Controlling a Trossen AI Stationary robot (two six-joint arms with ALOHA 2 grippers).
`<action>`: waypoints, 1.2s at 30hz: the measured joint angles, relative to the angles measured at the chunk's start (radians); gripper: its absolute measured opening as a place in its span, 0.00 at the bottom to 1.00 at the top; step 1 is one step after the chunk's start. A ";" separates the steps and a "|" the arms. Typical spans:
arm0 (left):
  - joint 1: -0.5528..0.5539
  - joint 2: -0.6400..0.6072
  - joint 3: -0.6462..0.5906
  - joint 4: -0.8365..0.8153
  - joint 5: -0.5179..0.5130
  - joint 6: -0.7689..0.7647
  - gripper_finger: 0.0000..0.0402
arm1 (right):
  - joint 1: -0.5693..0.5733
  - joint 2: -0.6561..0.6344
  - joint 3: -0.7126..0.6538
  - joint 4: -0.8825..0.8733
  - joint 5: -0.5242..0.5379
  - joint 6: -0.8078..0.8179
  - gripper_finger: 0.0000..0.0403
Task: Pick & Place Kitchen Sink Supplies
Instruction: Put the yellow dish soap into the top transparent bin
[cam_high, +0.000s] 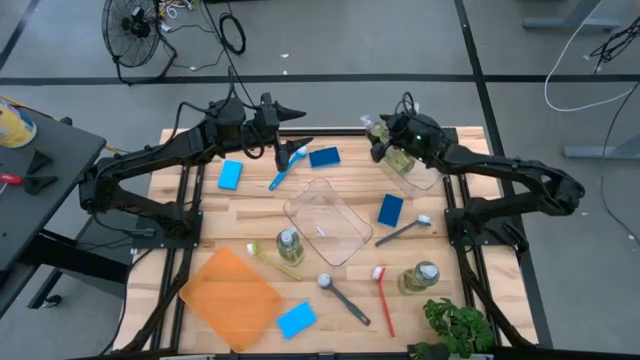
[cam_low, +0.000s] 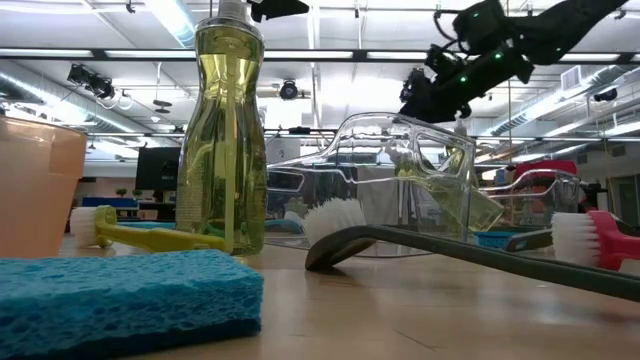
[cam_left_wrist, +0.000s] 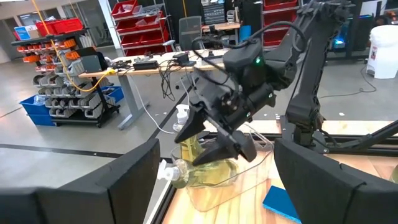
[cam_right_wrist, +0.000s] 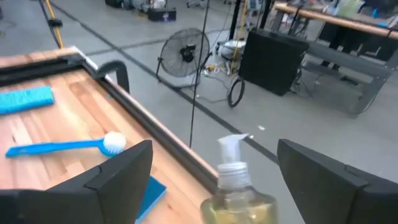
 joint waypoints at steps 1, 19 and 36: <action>0.000 0.000 0.000 0.000 0.000 0.000 0.80 | 0.000 0.017 0.011 -0.007 0.000 0.000 0.86; 0.000 0.000 0.000 0.000 0.000 0.000 0.80 | -0.077 0.222 0.179 -0.124 0.013 0.003 0.86; 0.000 0.000 0.000 0.000 0.000 0.001 0.80 | -0.109 0.256 0.184 -0.129 -0.034 0.000 0.69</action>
